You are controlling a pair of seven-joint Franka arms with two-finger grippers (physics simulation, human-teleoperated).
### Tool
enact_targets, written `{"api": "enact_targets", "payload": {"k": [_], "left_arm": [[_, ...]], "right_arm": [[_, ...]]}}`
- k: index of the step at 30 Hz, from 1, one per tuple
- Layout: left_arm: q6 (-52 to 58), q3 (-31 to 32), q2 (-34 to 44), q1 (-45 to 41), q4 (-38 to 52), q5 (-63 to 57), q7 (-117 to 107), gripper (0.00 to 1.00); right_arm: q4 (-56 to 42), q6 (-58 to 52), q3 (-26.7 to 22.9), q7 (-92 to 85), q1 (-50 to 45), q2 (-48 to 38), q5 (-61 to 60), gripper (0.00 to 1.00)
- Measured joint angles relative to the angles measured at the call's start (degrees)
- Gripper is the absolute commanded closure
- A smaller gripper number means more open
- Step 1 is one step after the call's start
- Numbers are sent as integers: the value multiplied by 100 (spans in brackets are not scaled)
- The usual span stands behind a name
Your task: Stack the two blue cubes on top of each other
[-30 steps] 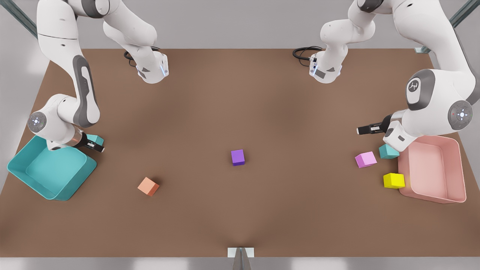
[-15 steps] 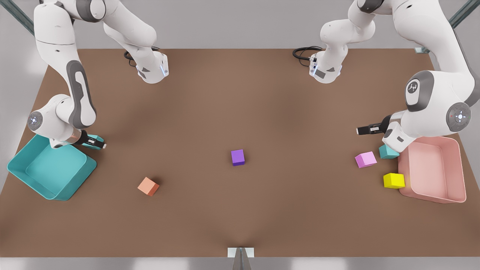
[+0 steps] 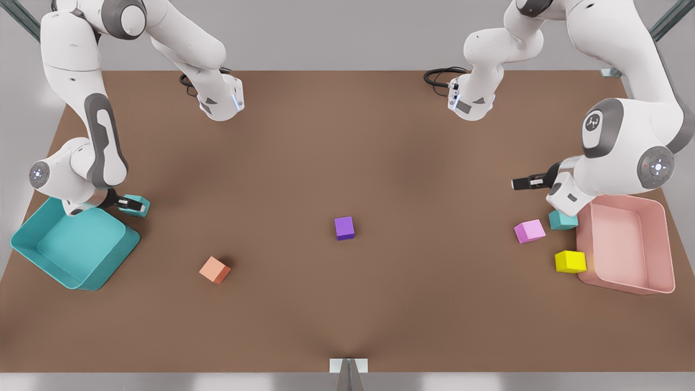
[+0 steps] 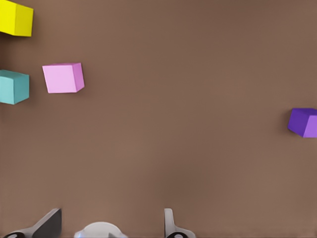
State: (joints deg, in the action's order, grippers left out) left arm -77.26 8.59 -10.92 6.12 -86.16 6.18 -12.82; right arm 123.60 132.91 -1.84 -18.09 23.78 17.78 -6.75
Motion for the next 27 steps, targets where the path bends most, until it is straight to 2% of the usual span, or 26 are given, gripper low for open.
{"api": "enact_targets", "payload": {"k": [27], "left_arm": [[189, 92, -3, 16, 4, 15, -132, 0]], "right_arm": [[-276, -1, 2, -991, 438, 327, -4, 0]]}}
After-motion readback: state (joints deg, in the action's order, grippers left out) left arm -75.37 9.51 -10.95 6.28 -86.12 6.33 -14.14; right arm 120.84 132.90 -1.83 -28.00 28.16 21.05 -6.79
